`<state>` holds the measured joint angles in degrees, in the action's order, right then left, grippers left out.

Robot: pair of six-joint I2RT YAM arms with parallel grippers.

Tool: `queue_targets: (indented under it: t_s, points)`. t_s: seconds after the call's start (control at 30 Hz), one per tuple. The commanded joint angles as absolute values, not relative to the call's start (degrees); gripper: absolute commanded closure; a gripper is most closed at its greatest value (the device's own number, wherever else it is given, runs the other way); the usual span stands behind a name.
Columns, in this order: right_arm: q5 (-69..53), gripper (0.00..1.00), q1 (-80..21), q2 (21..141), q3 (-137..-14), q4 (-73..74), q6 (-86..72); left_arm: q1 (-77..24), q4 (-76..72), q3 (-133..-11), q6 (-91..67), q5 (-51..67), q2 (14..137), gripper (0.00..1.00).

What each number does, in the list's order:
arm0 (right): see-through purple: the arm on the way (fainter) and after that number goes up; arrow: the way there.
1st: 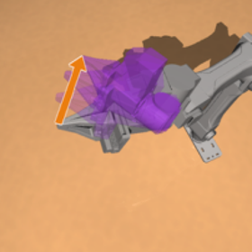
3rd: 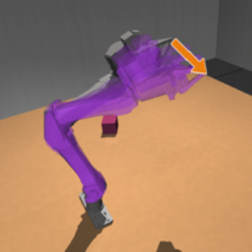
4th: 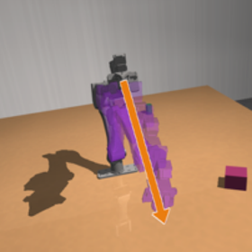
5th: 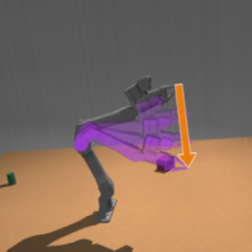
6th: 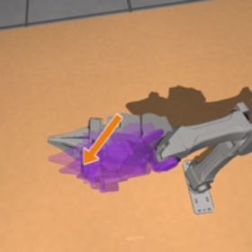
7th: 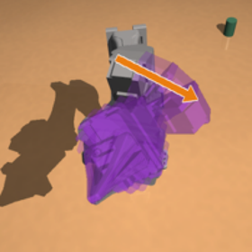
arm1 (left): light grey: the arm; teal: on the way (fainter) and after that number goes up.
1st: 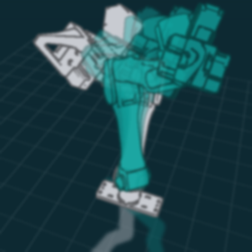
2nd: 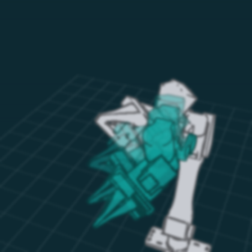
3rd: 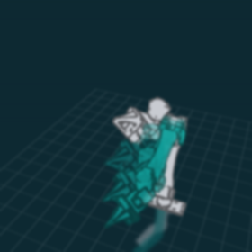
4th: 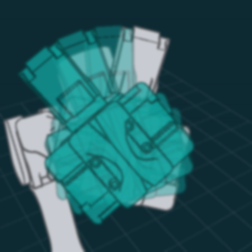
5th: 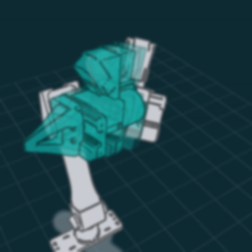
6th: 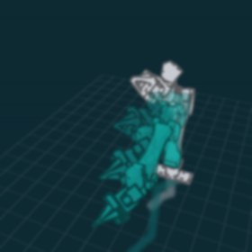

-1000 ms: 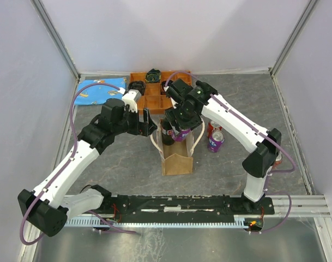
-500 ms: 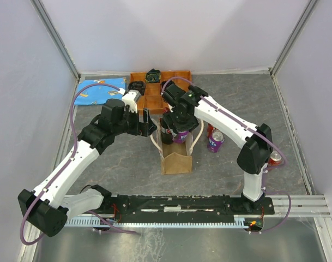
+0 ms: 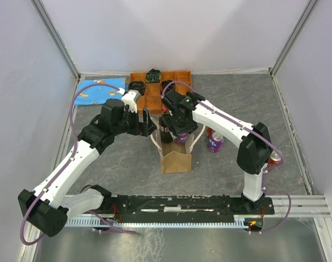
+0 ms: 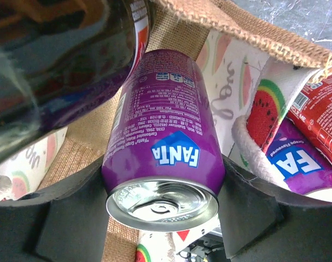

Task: Place the beverage into the canvas bag

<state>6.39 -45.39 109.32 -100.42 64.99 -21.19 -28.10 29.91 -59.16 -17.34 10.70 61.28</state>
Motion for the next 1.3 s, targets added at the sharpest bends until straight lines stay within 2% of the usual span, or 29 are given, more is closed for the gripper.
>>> queue_targets:
  t_s: [0.0, 0.33, 0.5, 0.67, 0.83, 1.03, 1.27]
  points:
    - [10.15, 1.0, -45.35, 107.43, -98.34, 61.23, -21.47, -27.7, 27.86, -59.07, -18.43, 11.86, 60.05, 0.1]
    - [12.03, 0.99, -45.35, 108.7, -94.81, 59.39, -20.9, -26.94, 28.34, -58.8, -18.59, 12.13, 58.99, 0.1]
    - [12.39, 0.81, -45.35, 108.9, -93.96, 59.06, -20.92, -26.62, 28.31, -58.68, -18.88, 12.47, 58.73, 0.1]
    - [12.39, 0.8, -45.35, 108.42, -93.12, 57.97, -20.92, -26.37, 28.32, -58.54, -18.9, 12.53, 58.49, 0.1]
    - [12.22, 0.72, -45.38, 109.18, -93.16, 57.92, -21.13, -26.13, 28.31, -58.36, -19.07, 12.7, 58.36, 0.11]
    - [12.99, 0.68, -45.18, 109.68, -91.51, 55.9, -21.9, -25.86, 28.36, -58.28, -19.16, 12.9, 58.23, 0.1]
    - [13.71, 0.47, -45.0, 110.49, -90.79, 54.52, -22.23, -25.88, 28.26, -58.18, -19.16, 13.14, 58.32, 0.11]
